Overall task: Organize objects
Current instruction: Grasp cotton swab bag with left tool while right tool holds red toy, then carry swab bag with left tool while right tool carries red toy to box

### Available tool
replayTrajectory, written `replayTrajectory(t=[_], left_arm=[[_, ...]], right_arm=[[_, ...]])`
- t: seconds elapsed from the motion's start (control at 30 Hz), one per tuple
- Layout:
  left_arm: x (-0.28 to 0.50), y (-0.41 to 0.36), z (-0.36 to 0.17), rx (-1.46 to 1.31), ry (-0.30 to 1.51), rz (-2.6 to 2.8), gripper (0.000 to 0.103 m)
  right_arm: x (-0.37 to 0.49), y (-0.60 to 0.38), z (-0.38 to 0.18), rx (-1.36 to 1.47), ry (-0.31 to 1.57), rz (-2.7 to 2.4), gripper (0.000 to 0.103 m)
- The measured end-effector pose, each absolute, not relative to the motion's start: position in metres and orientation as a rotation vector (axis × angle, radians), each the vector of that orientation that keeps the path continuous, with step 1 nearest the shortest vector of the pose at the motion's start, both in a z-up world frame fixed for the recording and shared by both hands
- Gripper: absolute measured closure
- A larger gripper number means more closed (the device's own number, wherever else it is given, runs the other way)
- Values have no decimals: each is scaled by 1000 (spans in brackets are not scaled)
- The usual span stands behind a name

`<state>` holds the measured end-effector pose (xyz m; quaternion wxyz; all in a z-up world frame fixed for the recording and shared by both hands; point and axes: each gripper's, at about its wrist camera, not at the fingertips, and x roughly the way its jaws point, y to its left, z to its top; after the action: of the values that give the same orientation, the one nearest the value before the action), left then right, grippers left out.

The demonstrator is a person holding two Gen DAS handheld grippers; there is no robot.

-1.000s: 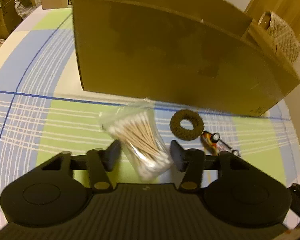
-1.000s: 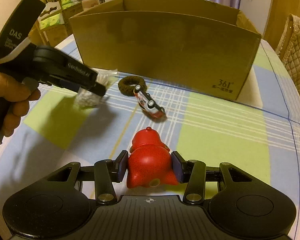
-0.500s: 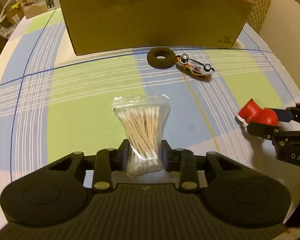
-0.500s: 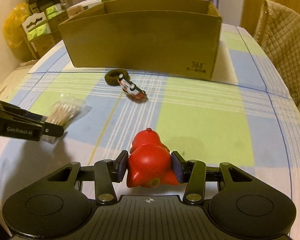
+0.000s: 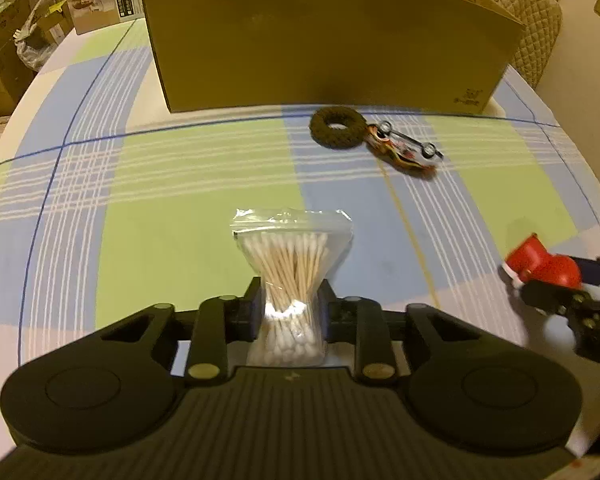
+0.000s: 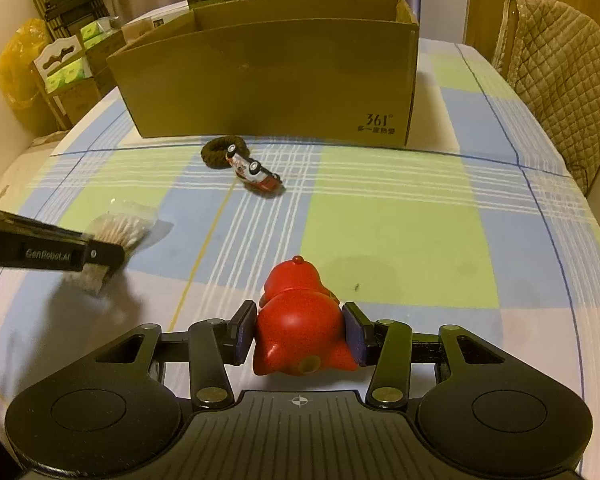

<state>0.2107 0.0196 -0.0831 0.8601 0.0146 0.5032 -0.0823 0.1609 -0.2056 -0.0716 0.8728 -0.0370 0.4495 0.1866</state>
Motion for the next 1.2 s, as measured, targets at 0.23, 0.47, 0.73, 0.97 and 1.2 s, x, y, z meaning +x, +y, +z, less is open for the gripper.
replayTrajectory(t=[0.23,0.47,0.73,0.97,1.2], left_arm=[[181,7,-74,-1,1076,-201,84],[152,0,-56,-53,1070,-209,84],[130,-1,-35,-81,1041,-191,84],[115,-3,-18,-86,1015,-188,84],[108,-5,-9,-75,1000,-189,84]], right_arm=[[147,-206,-66,-85,938,393,60],[128,-207,-45,-84,913,406,59],[109,-210,-22,-66,883,401,60],[99,-210,-6,-55,852,403,59],[97,-211,-3,-50,847,406,59]])
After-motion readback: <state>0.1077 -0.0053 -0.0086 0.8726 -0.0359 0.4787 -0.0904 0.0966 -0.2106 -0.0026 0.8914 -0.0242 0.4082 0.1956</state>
